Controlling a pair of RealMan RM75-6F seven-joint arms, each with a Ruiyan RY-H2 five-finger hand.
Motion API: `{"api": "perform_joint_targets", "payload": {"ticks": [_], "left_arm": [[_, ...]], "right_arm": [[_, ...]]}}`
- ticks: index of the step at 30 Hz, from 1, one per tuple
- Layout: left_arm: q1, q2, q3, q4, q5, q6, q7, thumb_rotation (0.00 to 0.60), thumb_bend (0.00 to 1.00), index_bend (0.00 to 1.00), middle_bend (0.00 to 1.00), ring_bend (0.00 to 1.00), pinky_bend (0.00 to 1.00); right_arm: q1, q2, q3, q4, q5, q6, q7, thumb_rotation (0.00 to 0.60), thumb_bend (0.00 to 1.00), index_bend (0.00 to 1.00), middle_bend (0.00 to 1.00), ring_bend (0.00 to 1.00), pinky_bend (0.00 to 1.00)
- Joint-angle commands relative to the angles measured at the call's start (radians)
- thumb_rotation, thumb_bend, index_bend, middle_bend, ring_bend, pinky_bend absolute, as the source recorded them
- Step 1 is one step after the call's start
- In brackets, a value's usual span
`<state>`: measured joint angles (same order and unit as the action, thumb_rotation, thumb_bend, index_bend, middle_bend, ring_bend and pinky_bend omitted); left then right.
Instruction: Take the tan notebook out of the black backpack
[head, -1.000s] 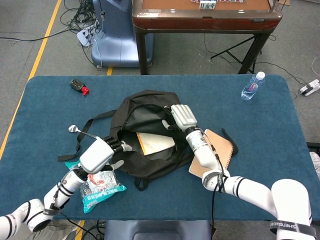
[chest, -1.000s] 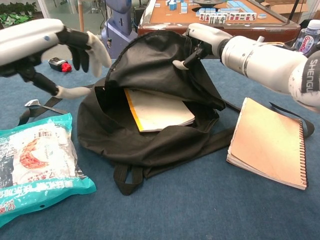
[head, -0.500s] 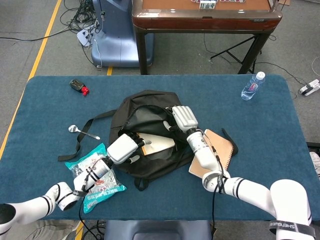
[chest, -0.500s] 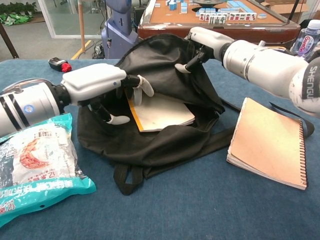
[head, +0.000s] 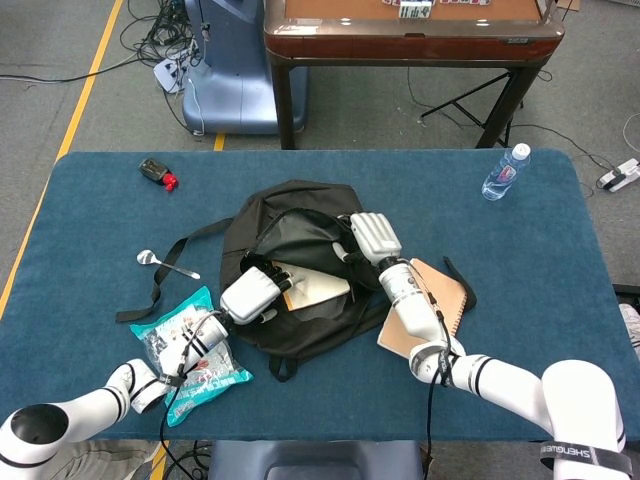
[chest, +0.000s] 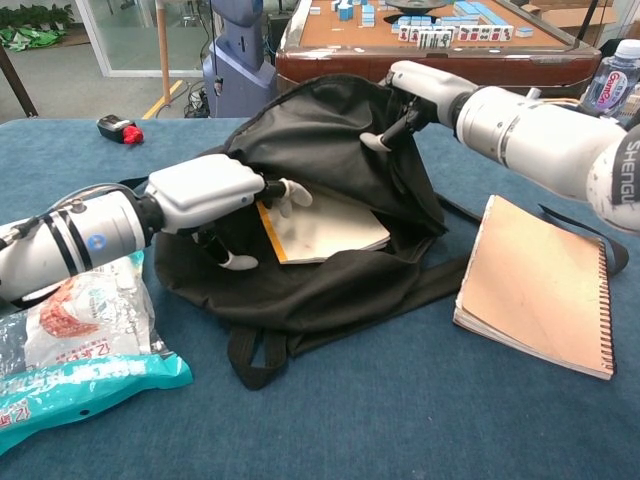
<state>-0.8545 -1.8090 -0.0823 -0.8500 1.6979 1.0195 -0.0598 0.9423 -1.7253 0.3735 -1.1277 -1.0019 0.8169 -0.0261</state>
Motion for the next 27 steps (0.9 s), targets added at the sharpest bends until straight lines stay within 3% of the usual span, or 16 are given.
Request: {"api": "perform_joint_targets", "payload": {"ticks": [1,12,27], "left_arm": [[-0.010,-0.030,0.008,0.040,-0.011,0.001,-0.010,0.600,0.25,0.18,0.28,0.28,0.35],[-0.033,-0.075,0.034,0.108,-0.021,0.008,-0.025,0.600,0.23,0.16,0.27,0.27,0.35],[-0.066,-0.144,-0.006,0.155,-0.092,-0.012,-0.033,0.600,0.22,0.19,0.27,0.27,0.35]], "right_arm": [[0.000,-0.001,-0.001,0.003,-0.001,-0.002,0.002,0.600,0.38,0.65,0.44,0.34,0.33],[-0.001,-0.004,-0.009,0.018,-0.011,-0.014,0.021,0.600,0.38,0.65,0.44,0.34,0.33],[-0.002,-0.013,-0.010,0.041,-0.008,-0.021,0.028,0.600,0.38,0.65,0.44,0.34,0.33]]}}
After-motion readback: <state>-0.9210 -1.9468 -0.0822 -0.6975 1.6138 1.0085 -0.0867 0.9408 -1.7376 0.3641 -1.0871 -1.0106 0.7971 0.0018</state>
